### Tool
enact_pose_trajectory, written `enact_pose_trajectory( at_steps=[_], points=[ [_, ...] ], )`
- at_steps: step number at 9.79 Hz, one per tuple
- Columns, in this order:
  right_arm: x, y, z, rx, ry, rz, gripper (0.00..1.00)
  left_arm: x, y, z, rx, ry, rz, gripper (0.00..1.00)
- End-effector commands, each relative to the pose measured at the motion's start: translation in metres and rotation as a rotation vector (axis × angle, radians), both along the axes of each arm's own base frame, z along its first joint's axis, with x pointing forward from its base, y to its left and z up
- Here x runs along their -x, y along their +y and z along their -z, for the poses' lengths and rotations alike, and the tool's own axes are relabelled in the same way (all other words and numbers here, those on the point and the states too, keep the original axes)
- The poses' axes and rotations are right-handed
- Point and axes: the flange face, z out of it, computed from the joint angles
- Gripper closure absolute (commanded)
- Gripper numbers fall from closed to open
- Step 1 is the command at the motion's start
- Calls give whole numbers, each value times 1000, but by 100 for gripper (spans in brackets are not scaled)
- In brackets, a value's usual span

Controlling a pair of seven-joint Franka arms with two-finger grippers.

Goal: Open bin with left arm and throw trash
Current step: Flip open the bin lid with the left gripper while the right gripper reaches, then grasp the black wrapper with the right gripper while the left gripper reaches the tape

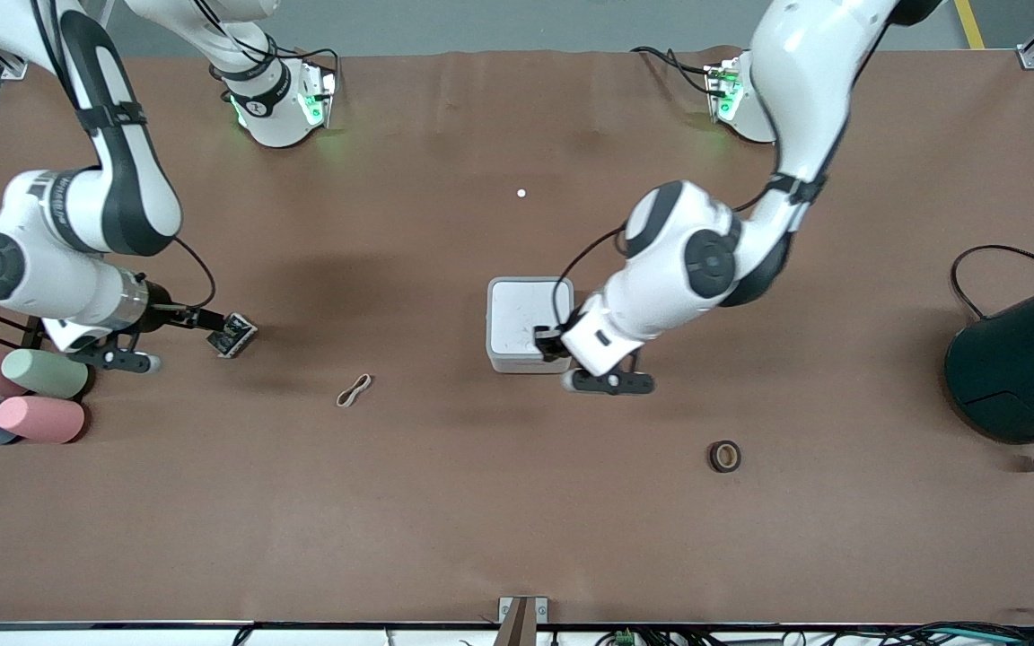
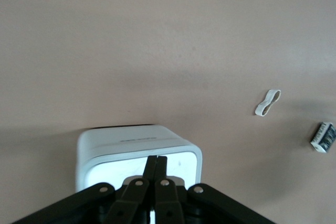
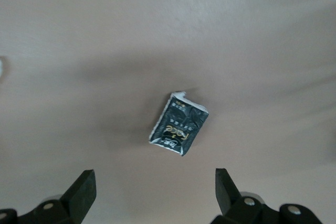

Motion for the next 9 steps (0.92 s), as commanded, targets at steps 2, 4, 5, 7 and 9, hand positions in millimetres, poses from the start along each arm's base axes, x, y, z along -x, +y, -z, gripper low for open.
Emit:
enact_pose_trajectory(
  at_steps=[2, 4, 5, 7, 9],
  points=[
    [12, 3, 53, 15, -13, 152, 0, 11, -12, 29, -19, 66, -42, 100],
    [18, 3, 77, 27, -56, 200, 0, 15, -13, 56, -37, 96, -39, 100],
    [19, 3, 90, 33, -66, 223, 0, 17, -12, 78, -52, 122, -36, 100],
    [20, 3, 110, 41, -59, 256, 0, 19, -10, 83, -61, 138, -40, 100],
    [23, 1, 117, 44, -42, 258, 0, 6, 17, 28, -86, 184, -72, 100]
  ],
)
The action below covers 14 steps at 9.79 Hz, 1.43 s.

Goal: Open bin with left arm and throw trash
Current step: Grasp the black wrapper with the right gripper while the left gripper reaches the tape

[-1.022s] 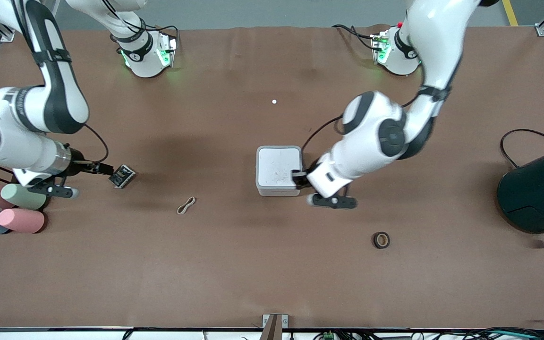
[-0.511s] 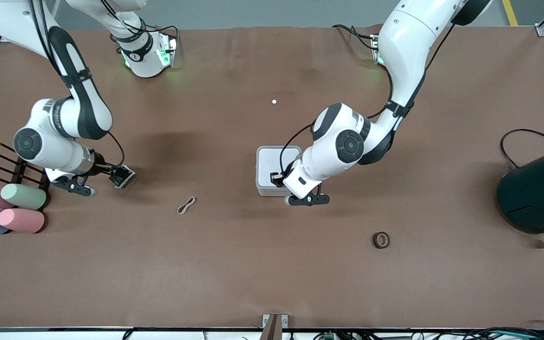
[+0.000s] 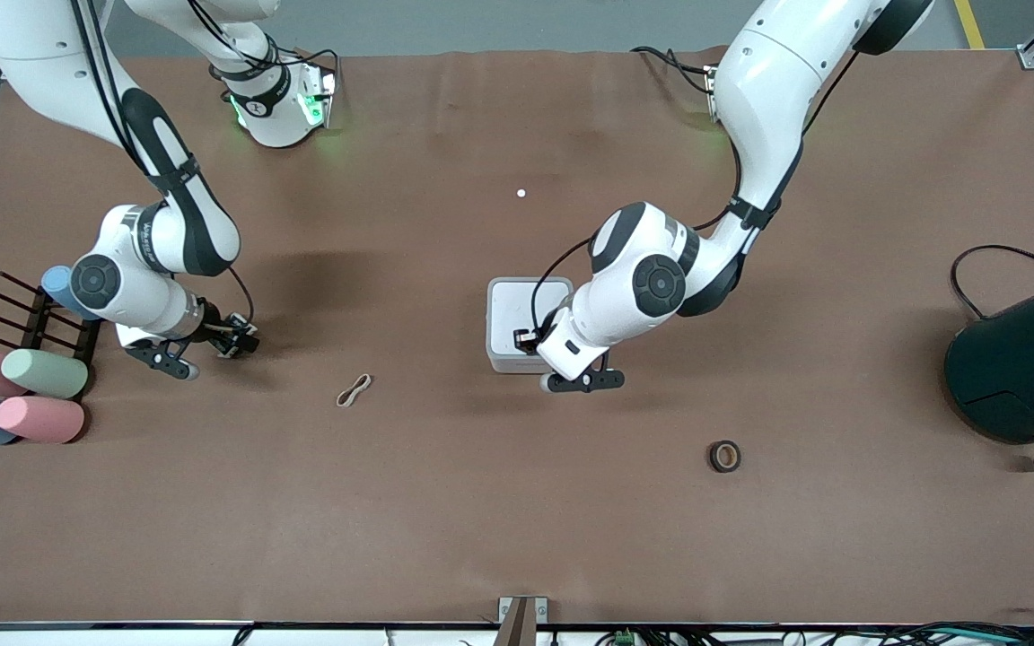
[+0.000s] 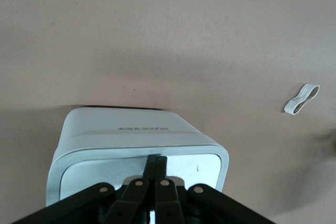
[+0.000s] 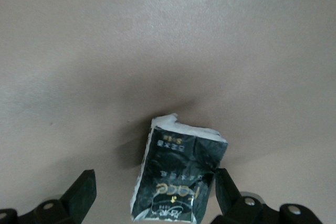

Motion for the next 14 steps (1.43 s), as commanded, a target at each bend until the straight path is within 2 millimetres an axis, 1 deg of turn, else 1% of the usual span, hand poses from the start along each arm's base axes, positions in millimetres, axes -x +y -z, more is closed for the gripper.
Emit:
enact_pose_trajectory(
  at_steps=[1, 2, 3, 4, 5, 6, 7, 8, 9, 10, 11, 12, 13, 14],
  points=[
    [5, 1, 4, -7, 7, 26, 0, -23, 65, -54, -96, 49, -14, 100],
    [5, 1, 5, -8, 10, 25, 0, -36, 98, -68, -153, 30, 9, 100],
    [6, 1, 6, -8, 12, 25, 0, -50, 129, -69, -193, 11, 51, 99],
    [6, 1, 6, -8, 13, 25, 11, -63, 156, -59, -228, -20, 134, 89],
    [6, -1, 6, -8, 16, 31, 34, -77, 190, -36, -291, -38, 213, 68],
    [5, 0, 5, -7, 14, 41, 54, -92, 236, -6, -359, -44, 304, 35],
    [5, 6, 5, -2, 15, 70, 73, -99, 259, 10, -378, -62, 392, 32],
    [3, 17, 4, 4, 13, 87, 87, -104, 269, 24, -403, -102, 467, 0],
    [-1, 25, -5, 6, 23, 113, 88, -113, 288, 35, -440, -147, 514, 1],
    [-19, 42, -39, 7, 46, 144, 88, -116, 289, 44, -436, -186, 507, 1],
    [-43, 73, -77, 11, 67, 151, 88, -116, 287, 53, -425, -231, 503, 1],
    [-62, 106, -118, 29, 94, 209, 88, -114, 286, 65, -416, -269, 497, 1],
    [-73, 154, -160, 15, 99, 258, 88, -113, 285, 79, -408, -280, 494, 1],
    [-76, 209, -193, -50, 93, 322, 88, -114, 284, 86, -401, -291, 486, 1]
  ],
)
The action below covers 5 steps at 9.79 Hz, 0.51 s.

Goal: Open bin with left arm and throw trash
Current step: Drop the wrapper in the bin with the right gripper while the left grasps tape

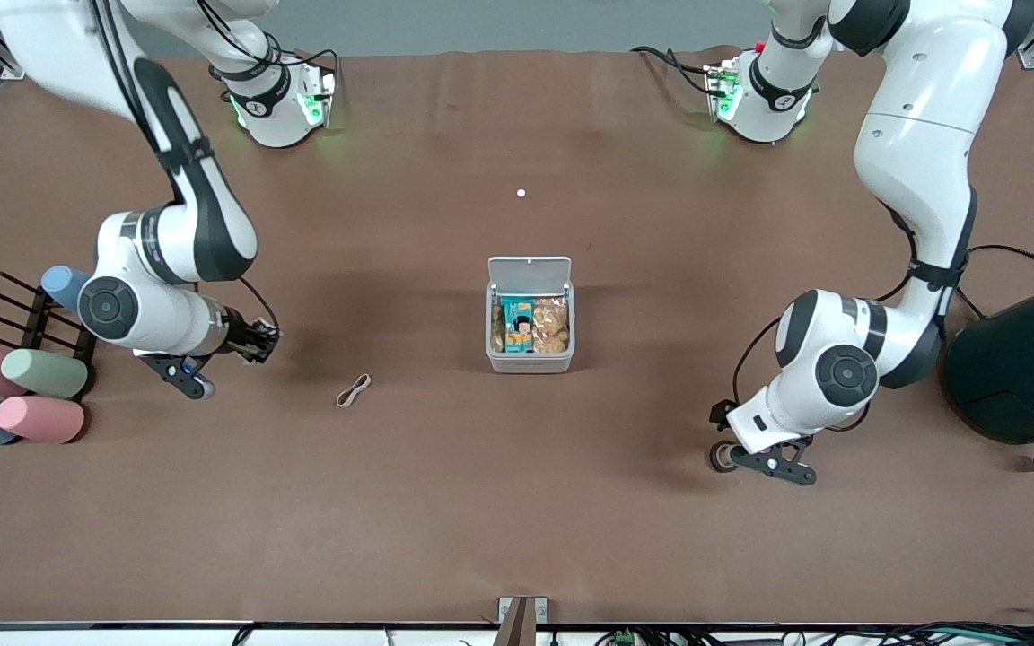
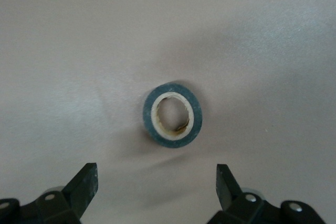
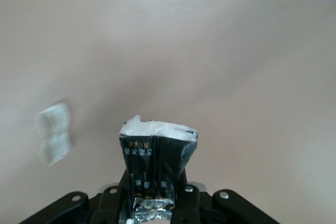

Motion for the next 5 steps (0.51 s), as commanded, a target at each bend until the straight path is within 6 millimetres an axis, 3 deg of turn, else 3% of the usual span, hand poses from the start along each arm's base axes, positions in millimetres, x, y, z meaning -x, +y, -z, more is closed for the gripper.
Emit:
enact_pose_trajectory(
  at_steps=[1, 2, 3, 5],
  points=[
    [-2, 112, -42, -70, -9, 106, 88, -1, -3, 14, 12, -39, 14, 1],
    [-2, 167, -45, -107, -45, 145, 88, -2, -3, 20, 20, -52, 14, 1],
    [-8, 209, -51, -162, -96, 236, 88, -3, -5, 23, 26, -63, 13, 3],
    [1, 277, -37, -184, -153, 378, 87, -5, -6, 25, 36, -86, 16, 5]
  ],
)
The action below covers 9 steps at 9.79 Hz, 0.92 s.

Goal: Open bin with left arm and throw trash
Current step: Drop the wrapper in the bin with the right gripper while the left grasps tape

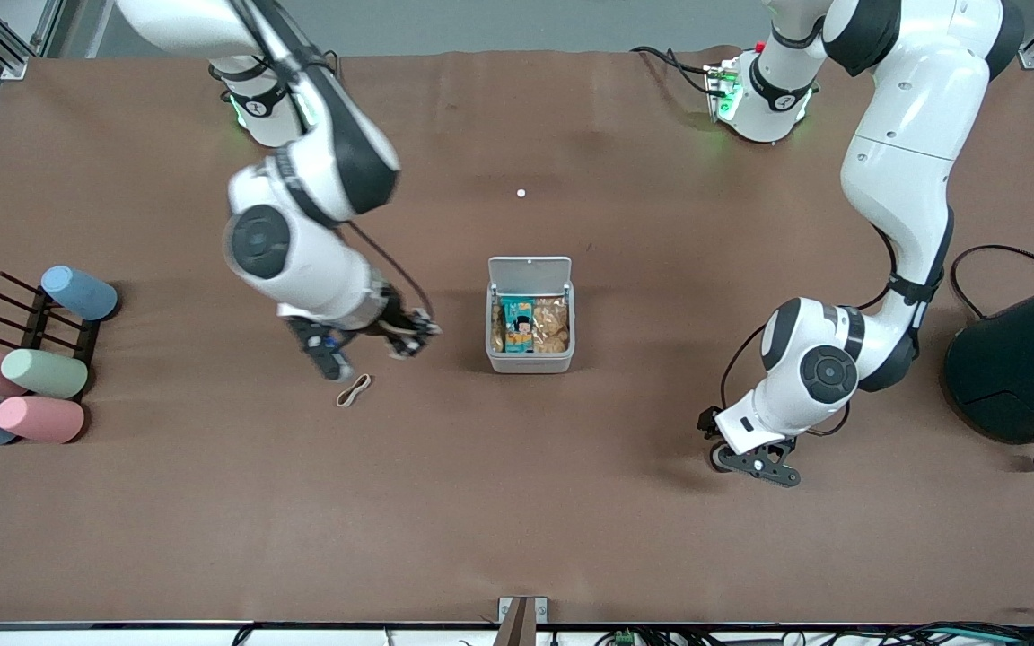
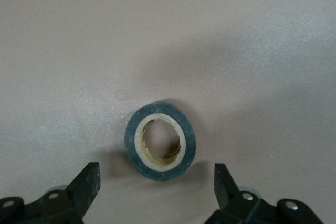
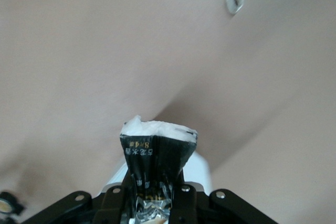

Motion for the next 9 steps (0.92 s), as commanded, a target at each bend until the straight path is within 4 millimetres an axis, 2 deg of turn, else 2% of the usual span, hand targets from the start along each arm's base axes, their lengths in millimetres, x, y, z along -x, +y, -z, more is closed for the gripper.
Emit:
enact_pose_trajectory(
  at_steps=[1, 2, 3, 4, 5, 6, 7, 8, 9],
  points=[
    [-1, 53, 5, -67, -70, 140, 87, -3, -2, 2, 6, -38, 11, 5],
    [3, 63, 10, -78, -67, 194, 87, -3, -2, 7, 6, -37, 17, 11],
    [14, 78, 19, -72, -45, 210, 86, -3, -2, 7, 6, -37, 18, 27],
    [23, 89, 30, -64, -15, 237, 86, -4, -1, 6, 7, -40, 14, 51],
    [33, 97, 44, -47, 24, 278, 86, -4, -1, 4, 9, -42, 13, 70],
    [39, 102, 56, -28, 55, 318, 78, -5, -2, 2, 11, -45, 4, 86],
    [41, 103, 71, -8, 73, 337, 66, -5, -2, -1, 13, -49, -2, 98],
    [41, 103, 80, 1, 79, 335, 58, -6, -4, -4, 15, -53, -2, 100],
    [41, 103, 83, 4, 76, 327, 45, -7, -7, -16, 23, -61, -8, 100]
  ],
)
